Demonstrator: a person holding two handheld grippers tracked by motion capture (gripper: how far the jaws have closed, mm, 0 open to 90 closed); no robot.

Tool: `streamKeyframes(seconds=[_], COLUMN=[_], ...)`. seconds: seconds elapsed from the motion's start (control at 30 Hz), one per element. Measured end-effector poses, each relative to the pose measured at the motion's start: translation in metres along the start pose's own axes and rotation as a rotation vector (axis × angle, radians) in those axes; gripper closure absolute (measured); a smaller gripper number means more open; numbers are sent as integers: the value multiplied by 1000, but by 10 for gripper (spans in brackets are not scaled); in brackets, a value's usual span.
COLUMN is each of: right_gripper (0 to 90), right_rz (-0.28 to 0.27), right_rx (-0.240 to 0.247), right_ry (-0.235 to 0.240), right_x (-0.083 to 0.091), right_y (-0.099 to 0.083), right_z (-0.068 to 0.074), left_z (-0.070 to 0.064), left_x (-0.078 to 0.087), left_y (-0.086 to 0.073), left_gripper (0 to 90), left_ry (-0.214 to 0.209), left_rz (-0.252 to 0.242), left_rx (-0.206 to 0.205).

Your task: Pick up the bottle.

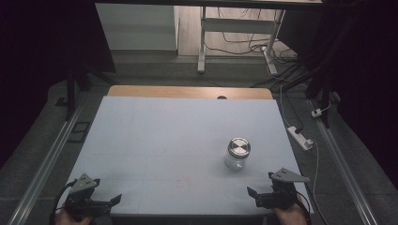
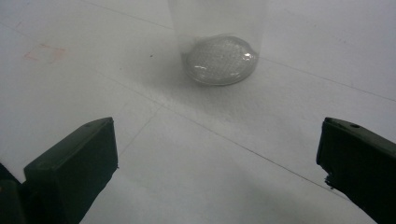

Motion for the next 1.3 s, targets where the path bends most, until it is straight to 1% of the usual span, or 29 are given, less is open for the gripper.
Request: streamKeyframes(seconds=[0.1, 0.17, 0.33, 0.47, 0.67, 0.9, 1.13, 1.3], right_gripper=[0, 0, 0, 0, 0, 0, 0, 0], right_rz=[6, 10, 22, 29, 34, 37, 16, -2], right_rx=[1, 2, 9, 13, 23, 34, 64, 72], right_ry=[9, 14, 18, 16, 21, 29, 46, 48], right_x=[-1, -1, -2, -3, -4, -4, -6, -5], right_y=[0, -1, -1, -2, -2, -1, 5, 9], right_z=[1, 1, 2, 2, 3, 5, 9, 10], left_z=[0, -2, -4, -4, -4, -4, -4, -4], left_x=[-1, -1, -2, -1, 0, 0, 1, 1], left_y=[0, -1, -1, -1, 0, 0, 0, 0], left_gripper=[0, 0, 0, 0, 0, 0, 7, 9], left_ry=[-4, -3, 1, -5, -16, -18, -20, -21], left_rz=[6, 10, 13, 15, 3, 2, -3, 0], left_rx=[-3, -20, -38, -38, -26, -29, -27, -29])
Point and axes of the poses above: each handheld gripper's, and its own axes: x roughly backward along the jaws, y roughly out of its top, z roughly to its left, the point moved 10 cm from there along -x, roughly forward along the jaws, and after that the axes turned 5 degrees about y, right-handed, at the moved point
